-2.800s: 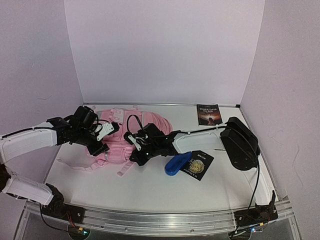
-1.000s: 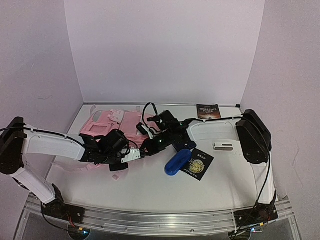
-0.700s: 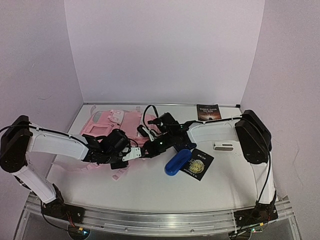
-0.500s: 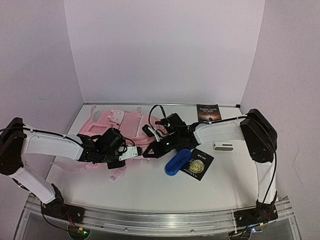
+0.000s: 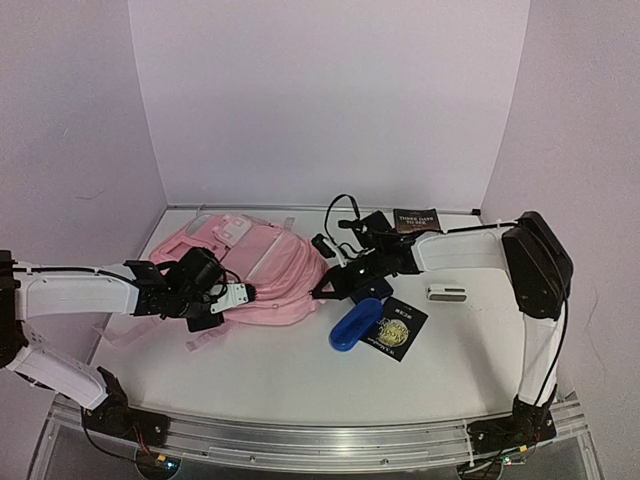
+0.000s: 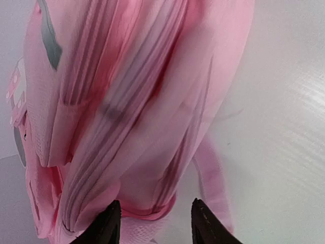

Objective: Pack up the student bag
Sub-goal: Zip the student bag at the center of the board.

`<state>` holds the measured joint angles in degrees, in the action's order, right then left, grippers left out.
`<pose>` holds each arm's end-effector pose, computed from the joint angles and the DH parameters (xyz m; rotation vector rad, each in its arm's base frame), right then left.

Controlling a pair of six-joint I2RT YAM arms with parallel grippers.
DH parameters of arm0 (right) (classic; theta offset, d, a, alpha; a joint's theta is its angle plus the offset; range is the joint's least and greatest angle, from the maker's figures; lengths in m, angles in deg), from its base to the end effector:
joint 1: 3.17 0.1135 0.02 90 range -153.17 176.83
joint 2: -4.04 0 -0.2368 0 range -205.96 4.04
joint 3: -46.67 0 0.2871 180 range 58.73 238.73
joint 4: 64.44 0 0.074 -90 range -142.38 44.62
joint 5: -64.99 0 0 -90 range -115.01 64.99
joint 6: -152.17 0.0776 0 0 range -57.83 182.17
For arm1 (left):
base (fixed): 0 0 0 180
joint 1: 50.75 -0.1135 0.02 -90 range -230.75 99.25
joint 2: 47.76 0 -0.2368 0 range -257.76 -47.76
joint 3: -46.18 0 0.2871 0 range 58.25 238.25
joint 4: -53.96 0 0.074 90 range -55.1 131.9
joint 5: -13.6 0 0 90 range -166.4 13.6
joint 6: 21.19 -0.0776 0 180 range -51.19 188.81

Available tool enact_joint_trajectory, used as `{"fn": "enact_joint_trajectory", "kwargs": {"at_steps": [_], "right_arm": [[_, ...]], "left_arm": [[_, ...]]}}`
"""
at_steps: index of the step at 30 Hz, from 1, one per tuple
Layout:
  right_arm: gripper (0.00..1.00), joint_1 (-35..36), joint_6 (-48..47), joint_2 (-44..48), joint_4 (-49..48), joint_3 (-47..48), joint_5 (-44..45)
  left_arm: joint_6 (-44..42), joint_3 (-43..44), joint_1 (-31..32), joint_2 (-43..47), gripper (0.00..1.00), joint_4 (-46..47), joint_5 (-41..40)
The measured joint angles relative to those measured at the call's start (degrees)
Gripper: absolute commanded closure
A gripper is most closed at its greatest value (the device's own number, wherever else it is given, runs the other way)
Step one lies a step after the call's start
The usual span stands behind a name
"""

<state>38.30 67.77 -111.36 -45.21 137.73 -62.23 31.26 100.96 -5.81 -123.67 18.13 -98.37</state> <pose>0.3297 0.3541 0.1155 -1.0697 2.1785 1.1530 0.2398 -0.1982 0.1173 1.5464 1.9828 0.4383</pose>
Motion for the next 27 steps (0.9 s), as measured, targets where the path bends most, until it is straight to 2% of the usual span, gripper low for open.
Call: {"fn": "enact_joint_trajectory", "kwargs": {"at_steps": [6,11,13,23,27], "right_arm": [[1.00,5.1,4.2,-2.2,0.6,4.0,-0.4],[1.00,8.7,7.1,-3.6,0.3,6.2,-1.6],[1.00,9.4,7.9,-3.7,0.2,6.5,-2.1],[1.00,7.2,7.9,-3.7,-0.4,4.7,-3.1],[1.00,3.5,5.7,-3.4,-0.7,2.3,-3.4]], "left_arm": [[4.5,3.7,10.9,0.6,0.33,-1.0,-0.2],[7.3,7.6,15.4,-3.1,0.36,2.5,0.0],[7.9,8.2,15.6,-5.7,0.44,4.0,0.6],[10.8,5.8,15.0,-8.8,0.99,3.8,0.7],[12.5,4.5,14.4,-7.2,1.00,2.1,-0.1]]}}
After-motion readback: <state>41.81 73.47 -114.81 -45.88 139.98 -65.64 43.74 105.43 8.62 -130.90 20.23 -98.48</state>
